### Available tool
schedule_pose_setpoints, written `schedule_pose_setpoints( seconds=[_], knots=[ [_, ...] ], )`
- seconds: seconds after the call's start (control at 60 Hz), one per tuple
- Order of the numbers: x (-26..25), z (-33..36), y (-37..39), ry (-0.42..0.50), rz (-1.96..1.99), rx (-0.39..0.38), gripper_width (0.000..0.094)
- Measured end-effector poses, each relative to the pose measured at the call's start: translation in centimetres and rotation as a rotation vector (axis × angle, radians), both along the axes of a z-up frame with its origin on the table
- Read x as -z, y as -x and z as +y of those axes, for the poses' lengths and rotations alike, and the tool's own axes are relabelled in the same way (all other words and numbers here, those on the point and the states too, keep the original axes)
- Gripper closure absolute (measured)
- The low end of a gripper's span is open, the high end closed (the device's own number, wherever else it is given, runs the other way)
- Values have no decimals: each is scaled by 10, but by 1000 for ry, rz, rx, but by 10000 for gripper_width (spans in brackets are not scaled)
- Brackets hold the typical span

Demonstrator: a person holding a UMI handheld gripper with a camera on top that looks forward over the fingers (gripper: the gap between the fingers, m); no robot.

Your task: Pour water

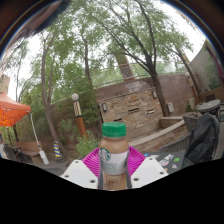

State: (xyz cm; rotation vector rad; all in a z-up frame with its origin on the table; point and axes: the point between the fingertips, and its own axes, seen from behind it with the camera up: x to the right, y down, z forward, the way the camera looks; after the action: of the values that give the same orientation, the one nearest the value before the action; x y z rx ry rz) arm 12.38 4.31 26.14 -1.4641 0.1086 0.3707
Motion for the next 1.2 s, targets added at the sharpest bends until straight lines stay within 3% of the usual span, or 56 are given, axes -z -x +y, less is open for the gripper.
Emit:
schedule_pose_setpoints(
  seconds=[0.067, 0.167, 0.317, 0.533, 0.567, 0.75, 0.867, 0.9, 0.967, 1.033, 1.2],
  knots=[
    [42, -3, -57, 19, -226, 144, 615],
    [117, -9, -106, 96, -382, 219, 614],
    [198, -31, -146, 146, -387, 260, 615],
    [275, -29, -185, 213, -378, 301, 612],
    [262, -14, -175, 154, -361, 314, 614],
    [266, -27, -186, 148, -318, 342, 614],
    [268, -30, -186, 183, -338, 357, 434],
    [282, -34, -189, 256, -346, 357, 324],
    [305, -36, -174, 363, -345, 282, 82],
    [307, -46, -162, 385, -317, 245, 99],
    [271, -94, -171, 368, -339, 336, 97]
  ],
)
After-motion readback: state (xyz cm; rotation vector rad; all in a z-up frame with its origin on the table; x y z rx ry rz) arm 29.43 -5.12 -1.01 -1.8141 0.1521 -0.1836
